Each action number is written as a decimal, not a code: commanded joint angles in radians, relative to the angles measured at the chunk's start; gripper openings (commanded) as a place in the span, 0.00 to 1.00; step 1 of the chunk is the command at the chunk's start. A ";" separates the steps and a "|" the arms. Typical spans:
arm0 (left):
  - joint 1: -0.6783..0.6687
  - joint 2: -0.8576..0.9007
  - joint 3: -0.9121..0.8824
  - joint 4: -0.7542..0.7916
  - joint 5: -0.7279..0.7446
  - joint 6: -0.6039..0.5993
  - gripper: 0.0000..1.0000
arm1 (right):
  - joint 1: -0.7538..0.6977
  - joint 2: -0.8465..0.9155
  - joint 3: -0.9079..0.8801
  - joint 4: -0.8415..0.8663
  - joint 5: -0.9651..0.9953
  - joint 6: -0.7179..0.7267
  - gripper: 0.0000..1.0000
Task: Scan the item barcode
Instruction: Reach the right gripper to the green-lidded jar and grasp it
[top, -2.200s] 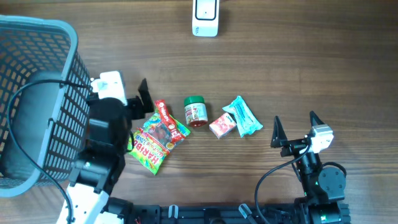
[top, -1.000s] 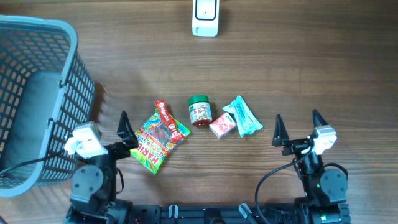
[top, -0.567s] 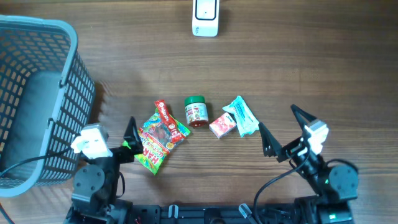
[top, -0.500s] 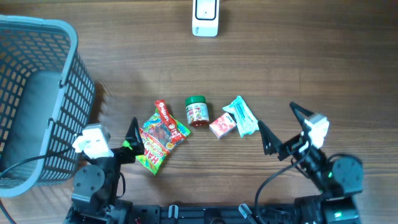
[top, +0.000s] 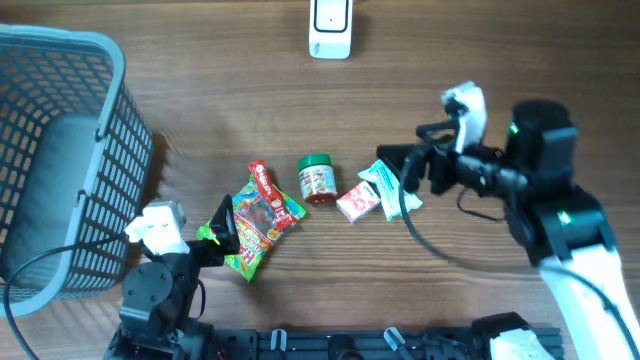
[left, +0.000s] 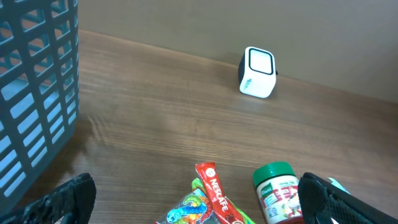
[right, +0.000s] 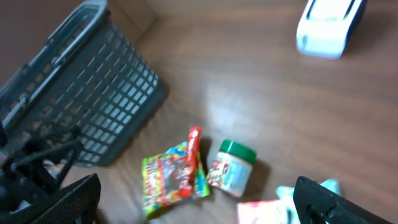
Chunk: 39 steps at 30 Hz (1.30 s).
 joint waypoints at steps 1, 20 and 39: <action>0.005 -0.008 -0.012 -0.011 0.019 -0.018 1.00 | 0.006 0.125 0.014 0.072 -0.092 0.163 1.00; 0.005 -0.008 -0.012 -0.151 0.019 -0.018 1.00 | 0.430 0.559 0.343 -0.283 0.649 0.355 1.00; 0.005 -0.008 -0.012 -0.267 0.019 -0.018 1.00 | 0.555 0.789 0.343 -0.115 0.731 0.386 0.99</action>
